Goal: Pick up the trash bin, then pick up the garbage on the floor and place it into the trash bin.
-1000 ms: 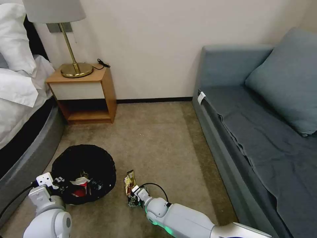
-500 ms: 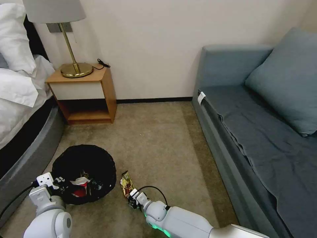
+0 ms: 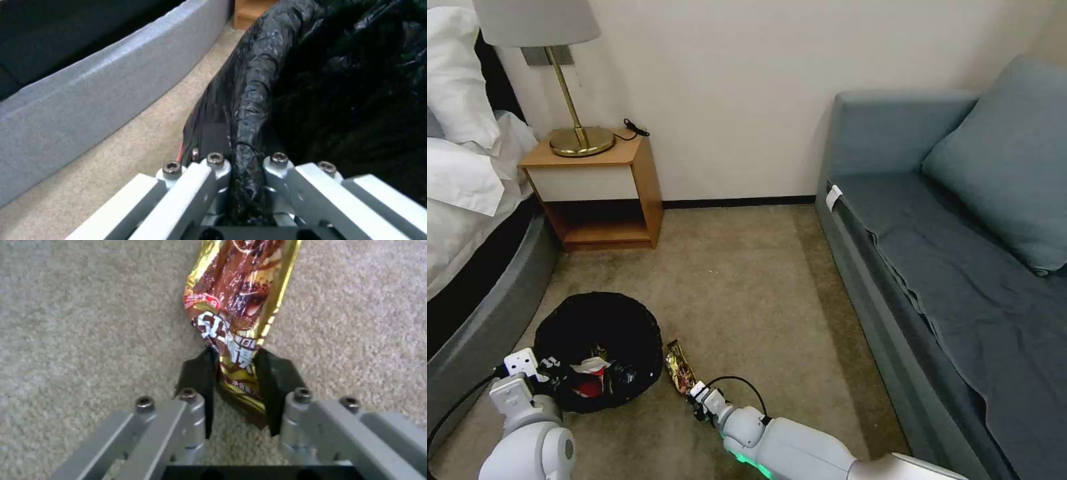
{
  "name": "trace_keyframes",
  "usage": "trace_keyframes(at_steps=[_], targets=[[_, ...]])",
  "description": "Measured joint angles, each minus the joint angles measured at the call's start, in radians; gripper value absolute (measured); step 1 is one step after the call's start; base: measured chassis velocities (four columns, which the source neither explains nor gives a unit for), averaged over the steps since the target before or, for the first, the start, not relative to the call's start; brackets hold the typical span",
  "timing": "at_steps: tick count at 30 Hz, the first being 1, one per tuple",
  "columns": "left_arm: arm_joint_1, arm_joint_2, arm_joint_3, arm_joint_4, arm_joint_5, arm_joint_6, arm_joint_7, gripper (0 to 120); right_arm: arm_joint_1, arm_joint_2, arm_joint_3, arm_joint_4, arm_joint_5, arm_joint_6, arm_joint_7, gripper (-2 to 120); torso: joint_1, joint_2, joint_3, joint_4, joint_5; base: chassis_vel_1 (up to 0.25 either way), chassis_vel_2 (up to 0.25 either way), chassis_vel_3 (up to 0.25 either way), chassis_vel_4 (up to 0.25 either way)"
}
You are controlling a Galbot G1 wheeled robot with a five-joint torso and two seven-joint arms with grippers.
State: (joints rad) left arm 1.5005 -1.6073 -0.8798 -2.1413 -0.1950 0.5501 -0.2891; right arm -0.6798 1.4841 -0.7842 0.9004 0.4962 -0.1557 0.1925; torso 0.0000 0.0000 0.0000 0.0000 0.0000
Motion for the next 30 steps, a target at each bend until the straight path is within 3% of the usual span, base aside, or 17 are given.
trace_keyframes(at_steps=[6, 14, 21, 24, 26, 30], targets=[[-0.001, 0.001, 0.000, 0.003, 0.000, 0.000, 0.001, 3, 0.001, -0.003, 0.002, -0.001, -0.004, 0.017, -0.003, 0, 0.000, 0.000, 0.000, 0.0001, 0.0000, 0.000, 0.000, 0.000, 0.000], [-0.003, 0.002, 0.000, 0.004, -0.001, 0.000, 0.001, 3, 0.007, -0.032, 0.012, 0.045, 0.004, 0.018, 0.005, 0, 0.000, 0.000, 0.000, 0.0001, 0.0001, 0.000, 0.000, 0.000, 0.000], [-0.008, 0.010, -0.002, 0.004, -0.010, 0.005, 0.001, 3, 0.046, -0.129, 0.058, 0.201, 0.043, -0.008, 0.044, 0, 0.000, 0.000, 0.000, 0.0000, 0.0000, 0.000, 0.000, 0.000, 0.000], [-0.011, 0.018, 0.000, 0.008, -0.015, 0.007, 0.001, 3, 0.085, -0.197, 0.146, 0.372, 0.092, -0.047, 0.075, 0, 0.000, 0.000, 0.000, -0.0001, 0.0001, 0.000, 0.000, 0.000, 0.000], [-0.012, 0.019, 0.001, 0.010, -0.015, 0.007, 0.001, 3, 0.090, -0.203, 0.158, 0.396, 0.099, -0.052, 0.078, 0, 0.000, 0.000, 0.000, -0.0001, 0.0001, 0.000, 0.000, 0.000, 0.000], [-0.015, 0.021, 0.009, 0.026, -0.018, 0.008, 0.001, 3, 0.131, -0.217, 0.237, 0.595, 0.227, -0.114, 0.126, 0, 0.000, 0.000, 0.000, -0.0001, 0.0000, 0.000, 0.000, 0.000, 0.000]])
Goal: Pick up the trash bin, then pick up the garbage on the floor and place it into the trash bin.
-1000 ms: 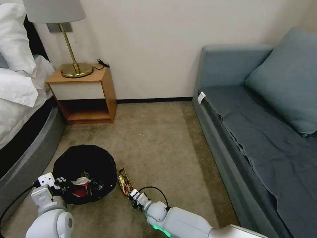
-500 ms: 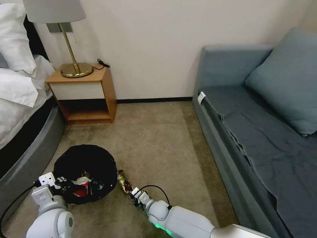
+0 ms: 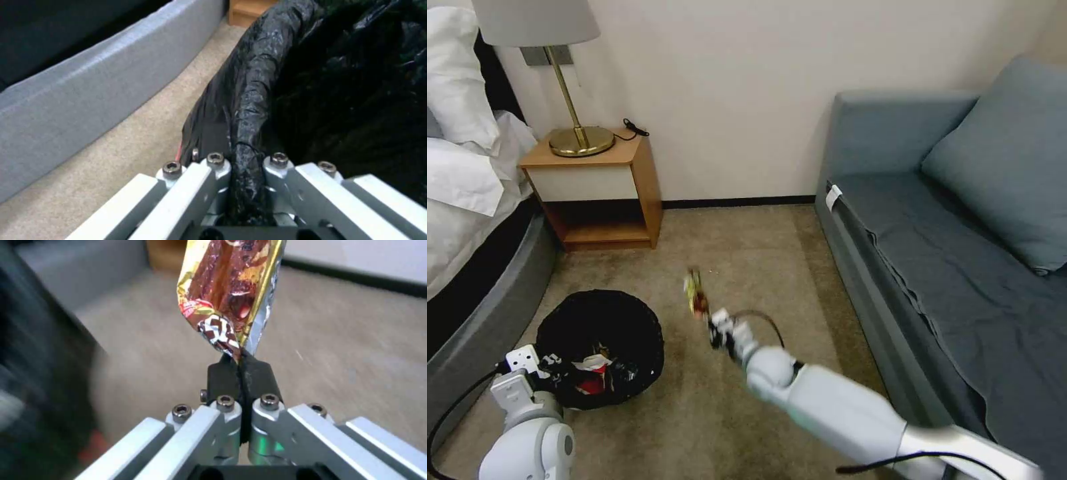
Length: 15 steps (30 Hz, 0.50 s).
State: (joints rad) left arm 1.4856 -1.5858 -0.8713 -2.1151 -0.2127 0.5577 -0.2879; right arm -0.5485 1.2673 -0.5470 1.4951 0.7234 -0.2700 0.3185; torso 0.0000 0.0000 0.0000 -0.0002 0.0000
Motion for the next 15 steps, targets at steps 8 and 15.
trace_keyframes(at_steps=[8, 15], targets=[[-0.005, -0.012, 0.020, 0.005, -0.001, 0.000, -0.001, 3, 0.016, 0.070, -0.109, 0.187, 0.170, -0.035, 0.120, 0, 0.000, 0.000, 0.000, 0.0003, -0.0001, 0.000, 0.000, 0.000, 0.000], [-0.006, -0.022, 0.033, 0.001, 0.003, 0.002, -0.002, 3, -0.034, 0.117, -0.232, 0.142, 0.134, -0.029, 0.155, 0, 0.000, 0.000, 0.000, 0.0001, -0.0002, 0.000, 0.000, 0.000, 0.000]])
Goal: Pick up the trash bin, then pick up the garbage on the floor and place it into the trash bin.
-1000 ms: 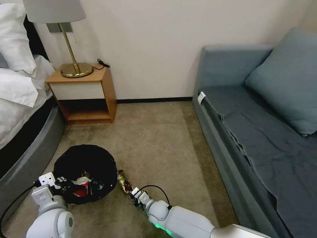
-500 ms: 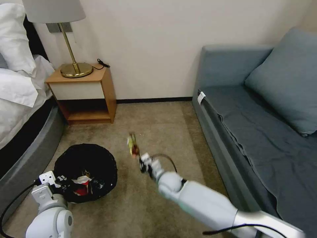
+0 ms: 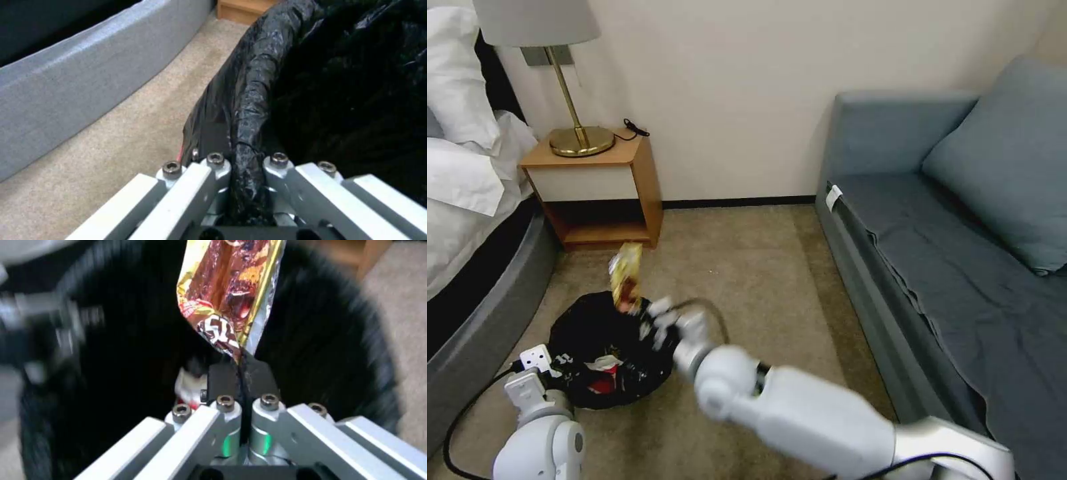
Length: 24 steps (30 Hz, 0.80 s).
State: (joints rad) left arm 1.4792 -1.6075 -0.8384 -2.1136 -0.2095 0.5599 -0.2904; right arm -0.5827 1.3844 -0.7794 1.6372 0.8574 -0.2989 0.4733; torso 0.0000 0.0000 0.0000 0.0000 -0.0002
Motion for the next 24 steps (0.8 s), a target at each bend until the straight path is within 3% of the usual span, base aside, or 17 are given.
trace_keyframes(at_steps=[7, 10, 12, 16, 18, 20, 24], targets=[[0.002, 0.000, 0.004, -0.009, 0.002, 0.000, -0.001, 3, -0.009, 0.039, -0.040, -0.051, -0.018, -0.002, 0.014, 5, 0.000, 0.000, 0.000, 0.0001, 0.0001, 0.000, 0.000, 0.000, 0.000], [0.004, -0.001, 0.005, -0.013, 0.000, 0.001, -0.002, 3, -0.003, 0.042, -0.037, -0.051, -0.020, -0.002, 0.016, 21, 0.000, 0.000, 0.000, 0.0001, 0.0000, 0.000, 0.000, 0.000, 0.000], [0.004, -0.001, 0.005, -0.014, 0.000, 0.002, -0.002, 3, -0.002, 0.040, -0.037, -0.049, -0.021, -0.002, 0.016, 25, 0.000, 0.000, 0.000, 0.0001, 0.0000, 0.000, 0.000, 0.000, 0.000], [0.002, -0.001, 0.010, -0.014, -0.004, 0.005, -0.004, 3, 0.003, 0.022, -0.023, -0.032, -0.025, -0.003, 0.016, 42, 0.000, 0.000, 0.000, 0.0000, 0.0002, 0.000, 0.000, 0.000, 0.000], [0.002, -0.001, 0.010, -0.014, -0.004, 0.005, -0.004, 3, 0.003, 0.021, -0.022, -0.031, -0.025, -0.003, 0.016, 45, 0.000, 0.000, 0.000, 0.0000, 0.0002, 0.000, 0.000, 0.000, 0.000], [0.000, -0.001, 0.011, -0.011, -0.006, 0.005, -0.005, 3, 0.003, 0.010, -0.012, -0.018, -0.026, -0.006, 0.015, 57, 0.000, 0.000, 0.000, 0.0000, 0.0002, 0.000, 0.000, 0.000, 0.000], [-0.005, -0.001, 0.011, -0.006, -0.008, 0.005, -0.006, 3, 0.003, 0.001, -0.010, -0.009, -0.028, -0.008, 0.014, 71, 0.000, 0.000, 0.000, 0.0000, 0.0002, 0.000, 0.000, 0.000, 0.000]])
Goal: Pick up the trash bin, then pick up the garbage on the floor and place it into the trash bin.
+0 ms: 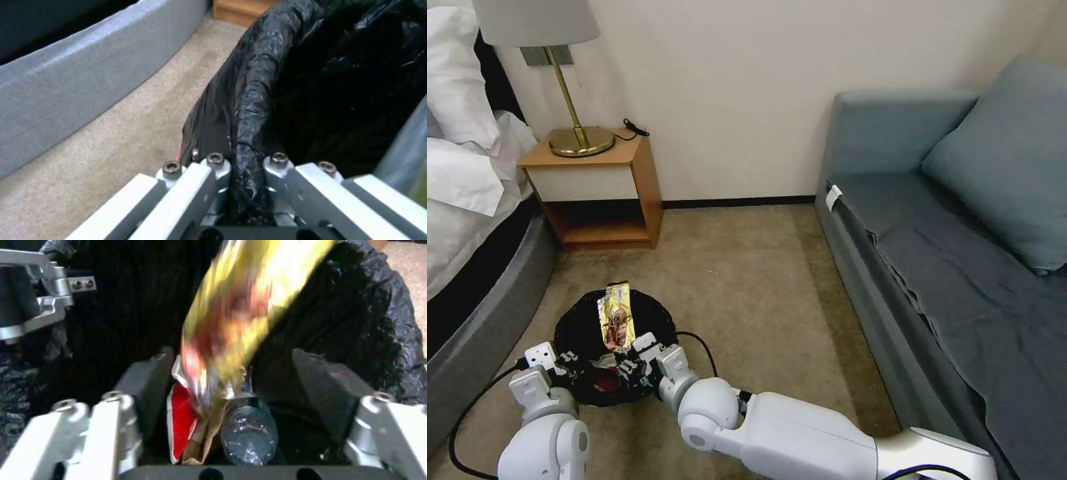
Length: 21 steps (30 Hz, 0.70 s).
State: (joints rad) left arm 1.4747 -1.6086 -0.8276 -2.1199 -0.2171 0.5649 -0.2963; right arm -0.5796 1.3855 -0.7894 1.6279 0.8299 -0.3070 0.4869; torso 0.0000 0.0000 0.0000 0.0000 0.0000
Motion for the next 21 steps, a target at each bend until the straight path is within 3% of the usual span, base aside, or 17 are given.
trace_keyframes(at_steps=[9, 17, 21], targets=[[-0.004, 0.000, 0.001, 0.009, -0.029, 0.003, -0.014, 3, 0.007, -0.012, 0.007, 0.024, -0.008, 0.000, 0.000, 99, 0.000, 0.000, 0.000, 0.0000, 0.0000, 0.000, 0.000, 0.000, 0.000], [-0.006, 0.000, 0.002, 0.014, -0.096, 0.022, -0.040, 3, 0.023, -0.027, 0.021, 0.062, -0.010, 0.000, 0.002, 100, 0.000, 0.000, 0.000, 0.0001, 0.0001, 0.000, 0.000, 0.000, 0.000], [-0.012, 0.000, -0.006, 0.019, -0.214, 0.046, -0.097, 3, 0.035, -0.047, 0.056, 0.100, -0.014, 0.002, 0.003, 100, 0.000, 0.000, 0.000, 0.0000, 0.0001, 0.000, 0.000, 0.000, 0.000]])
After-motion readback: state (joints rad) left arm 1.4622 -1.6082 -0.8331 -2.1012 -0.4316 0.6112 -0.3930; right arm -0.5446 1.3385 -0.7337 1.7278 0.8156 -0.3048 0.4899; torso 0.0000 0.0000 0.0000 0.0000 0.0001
